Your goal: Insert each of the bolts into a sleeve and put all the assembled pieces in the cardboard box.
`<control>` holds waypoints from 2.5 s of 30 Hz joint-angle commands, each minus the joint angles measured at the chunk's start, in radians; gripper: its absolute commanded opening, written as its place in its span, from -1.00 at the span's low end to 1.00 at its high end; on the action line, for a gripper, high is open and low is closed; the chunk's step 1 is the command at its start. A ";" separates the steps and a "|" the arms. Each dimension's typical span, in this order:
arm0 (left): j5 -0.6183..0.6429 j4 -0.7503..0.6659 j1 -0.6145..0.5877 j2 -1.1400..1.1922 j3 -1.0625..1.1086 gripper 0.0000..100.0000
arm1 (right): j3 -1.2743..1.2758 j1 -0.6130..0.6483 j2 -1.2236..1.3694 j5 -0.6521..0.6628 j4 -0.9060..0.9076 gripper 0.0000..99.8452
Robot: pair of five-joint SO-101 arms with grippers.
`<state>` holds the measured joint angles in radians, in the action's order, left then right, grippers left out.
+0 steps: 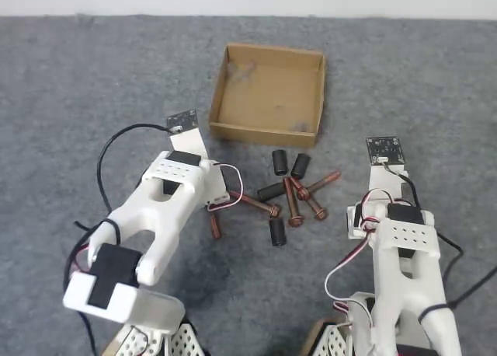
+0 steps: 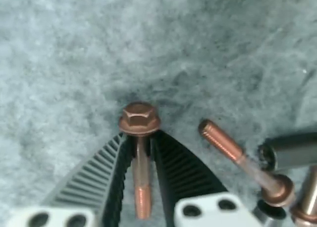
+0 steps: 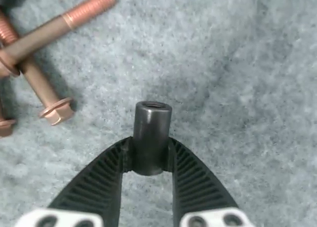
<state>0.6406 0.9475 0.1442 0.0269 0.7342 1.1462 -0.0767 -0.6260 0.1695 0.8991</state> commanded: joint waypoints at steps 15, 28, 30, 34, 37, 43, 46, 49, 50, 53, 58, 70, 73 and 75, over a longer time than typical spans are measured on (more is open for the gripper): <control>0.005 0.032 -0.066 -0.003 -0.025 -0.67 | -0.009 -0.015 -0.047 0.017 -0.012 -0.99; -0.060 0.038 -0.064 -0.014 -0.018 -0.95 | -0.009 -0.015 -0.047 0.017 -0.012 -0.99; -0.130 0.040 -0.074 -0.015 -0.022 -0.96 | -0.009 -0.015 -0.047 0.017 -0.012 -0.99; -0.207 0.068 -0.146 -0.081 -0.025 -0.95 | -0.008 -0.015 -0.058 0.017 -0.010 -0.99; -0.362 0.034 -0.227 -0.143 -0.013 -0.95 | -0.015 -0.008 -0.058 0.011 -0.012 -0.99; -0.486 -0.084 -0.275 -0.178 0.059 -0.96 | -0.137 -0.005 -0.058 0.009 -0.013 -0.99; -0.489 -0.087 -0.275 -0.176 0.059 -0.96 | -0.207 0.019 -0.047 0.009 -0.028 -0.99; -0.489 -0.087 -0.275 -0.173 0.059 -0.96 | -0.229 0.071 -0.047 0.012 -0.084 -0.99; -0.491 -0.087 -0.275 -0.173 0.059 -0.96 | -0.229 0.093 -0.047 0.015 -0.114 -0.99; -0.491 -0.087 -0.275 -0.173 0.061 -0.96 | -0.213 0.148 -0.045 0.014 -0.229 -0.99; -0.494 -0.087 -0.276 -0.173 0.062 -0.96 | -0.158 0.205 -0.045 0.011 -0.464 -0.99; -0.494 -0.086 -0.275 -0.173 0.064 -0.96 | -0.002 0.262 0.027 0.011 -1.026 -0.99; -0.494 -0.087 -0.275 -0.173 0.064 -0.96 | -0.018 0.286 0.134 0.008 -1.139 -0.99; -0.494 -0.087 -0.275 -0.173 0.064 -0.96 | -0.037 0.295 0.222 0.008 -1.228 -0.99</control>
<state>0.1619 0.8876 -0.1258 -0.0760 0.8048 1.1569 0.2025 -0.4818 0.1695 -0.2041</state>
